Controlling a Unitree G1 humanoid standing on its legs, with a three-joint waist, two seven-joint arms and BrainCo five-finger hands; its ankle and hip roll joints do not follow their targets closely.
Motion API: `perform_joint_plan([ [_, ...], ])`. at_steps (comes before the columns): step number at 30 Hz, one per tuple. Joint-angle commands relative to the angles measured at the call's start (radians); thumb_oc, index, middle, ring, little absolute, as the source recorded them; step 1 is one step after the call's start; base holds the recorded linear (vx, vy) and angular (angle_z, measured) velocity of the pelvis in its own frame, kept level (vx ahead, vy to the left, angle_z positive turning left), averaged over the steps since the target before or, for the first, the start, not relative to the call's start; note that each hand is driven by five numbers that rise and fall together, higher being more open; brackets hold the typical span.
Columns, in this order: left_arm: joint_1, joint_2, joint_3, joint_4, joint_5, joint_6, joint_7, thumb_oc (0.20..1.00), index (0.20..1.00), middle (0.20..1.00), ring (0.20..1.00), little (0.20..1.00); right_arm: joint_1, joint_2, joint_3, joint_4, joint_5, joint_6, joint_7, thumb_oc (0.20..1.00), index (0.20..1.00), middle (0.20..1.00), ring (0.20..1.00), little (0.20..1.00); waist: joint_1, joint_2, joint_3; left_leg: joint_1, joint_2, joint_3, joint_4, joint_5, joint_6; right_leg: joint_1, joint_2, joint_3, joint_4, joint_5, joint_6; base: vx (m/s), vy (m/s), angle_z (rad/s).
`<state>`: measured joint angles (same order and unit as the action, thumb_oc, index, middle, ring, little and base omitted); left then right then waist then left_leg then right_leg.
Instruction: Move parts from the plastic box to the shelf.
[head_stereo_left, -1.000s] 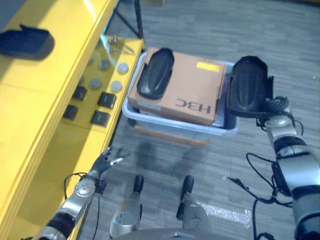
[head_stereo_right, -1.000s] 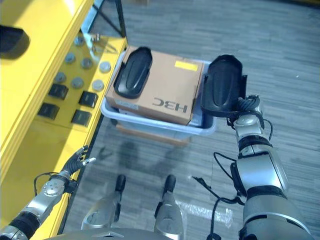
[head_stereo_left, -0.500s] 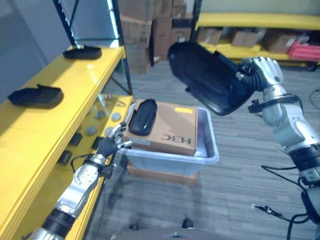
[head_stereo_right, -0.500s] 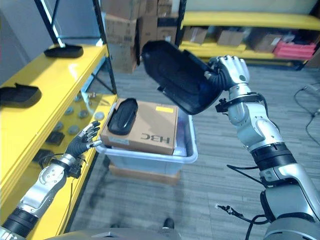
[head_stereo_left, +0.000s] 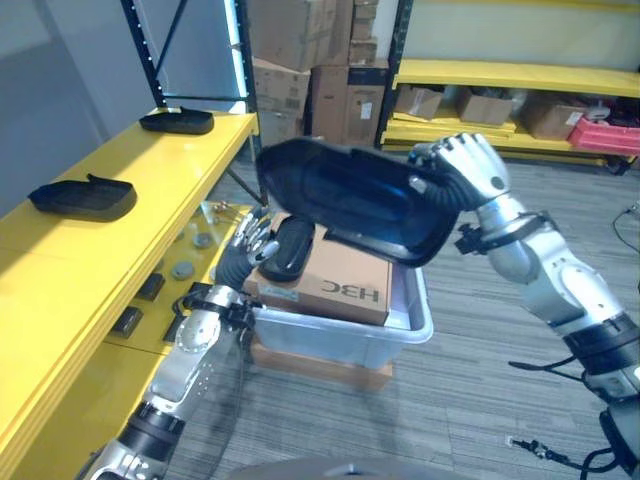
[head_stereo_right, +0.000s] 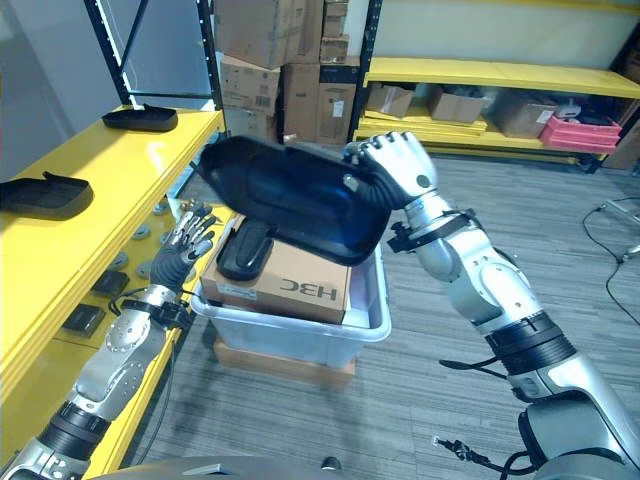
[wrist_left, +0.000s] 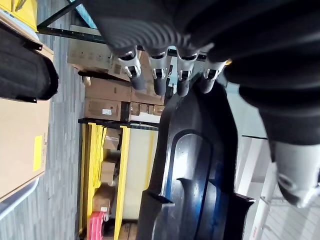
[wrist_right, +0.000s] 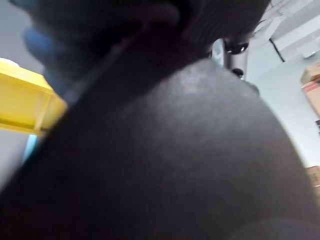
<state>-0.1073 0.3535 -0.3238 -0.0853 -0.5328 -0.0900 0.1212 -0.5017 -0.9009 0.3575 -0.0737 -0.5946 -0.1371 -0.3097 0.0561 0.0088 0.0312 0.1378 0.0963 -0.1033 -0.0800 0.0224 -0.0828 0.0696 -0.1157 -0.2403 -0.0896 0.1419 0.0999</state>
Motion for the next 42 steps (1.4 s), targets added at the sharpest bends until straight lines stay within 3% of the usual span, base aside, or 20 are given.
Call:
perform_joint_plan([
  [1, -0.098, 0.021, -0.058, 0.014, -0.063, -0.059, 0.013, 1.000, 1.000, 1.000, 1.000, 1.000, -0.159, 0.014, -0.003, -0.031, 0.019, -0.008, -0.068, 0.200, 0.200, 0.200, 0.200, 0.200, 0.027, -0.035, -0.014, 0.030, 0.011, -0.031, -0.005, -0.113, 0.010, 0.044, -0.047, -0.059, 0.002, -0.124, 0.057, -0.01, -0.017, 0.03],
  [10, -0.098, -0.003, -0.093, 0.054, -0.213, -0.041, 0.041, 1.000, 1.000, 1.000, 1.000, 1.000, -0.234, 0.075, 0.108, -0.057, -0.014, 0.007, -0.071, 0.200, 0.200, 0.200, 0.200, 0.200, 0.038, -0.026, -0.008, 0.031, 0.008, -0.040, -0.005, -0.109, 0.010, 0.054, -0.050, -0.066, 0.002, -0.122, 0.054, 0.00, -0.004, 0.02],
  [19, -0.115, 0.002, -0.094, 0.034, -0.253, -0.054, 0.049, 1.000, 1.000, 1.000, 1.000, 1.000, -0.249, 0.083, 0.142, -0.022, -0.055, 0.038, -0.081, 0.200, 0.200, 0.200, 0.200, 0.200, 0.041, -0.027, -0.004, 0.029, 0.008, -0.050, -0.004, -0.107, 0.010, 0.060, -0.053, -0.076, 0.002, -0.122, 0.054, 0.00, -0.002, 0.01],
  [26, -0.103, 0.018, -0.075, -0.044, -0.252, -0.089, 0.015, 1.000, 1.000, 1.000, 1.000, 1.000, -0.184, 0.097, 0.047, 0.099, -0.050, 0.083, -0.131, 0.200, 0.200, 0.200, 0.200, 0.200, 0.035, -0.033, 0.000, 0.031, 0.008, -0.049, -0.004, -0.112, 0.012, 0.065, -0.054, -0.074, 0.003, -0.122, 0.053, 0.00, 0.000, 0.00],
  [30, -0.050, 0.004, -0.052, -0.059, -0.287, -0.104, 0.022, 1.000, 1.000, 1.000, 1.000, 1.000, -0.117, 0.156, -0.049, 0.092, -0.040, 0.095, -0.178, 0.200, 0.200, 0.200, 0.200, 0.200, 0.036, -0.035, 0.007, 0.032, 0.007, -0.052, -0.002, -0.114, 0.016, 0.063, -0.053, -0.072, 0.005, -0.123, 0.052, 0.00, -0.001, 0.01],
  [42, -0.009, -0.022, -0.049, 0.006, -0.279, -0.101, 0.078, 1.000, 1.000, 1.000, 1.000, 1.000, -0.091, 0.222, -0.080, 0.008, -0.065, 0.099, -0.236, 0.200, 0.200, 0.200, 0.200, 0.200, 0.031, -0.036, 0.006, 0.032, 0.008, -0.049, -0.005, -0.115, 0.019, 0.059, -0.050, -0.067, 0.004, -0.122, 0.050, 0.00, 0.000, 0.00],
])
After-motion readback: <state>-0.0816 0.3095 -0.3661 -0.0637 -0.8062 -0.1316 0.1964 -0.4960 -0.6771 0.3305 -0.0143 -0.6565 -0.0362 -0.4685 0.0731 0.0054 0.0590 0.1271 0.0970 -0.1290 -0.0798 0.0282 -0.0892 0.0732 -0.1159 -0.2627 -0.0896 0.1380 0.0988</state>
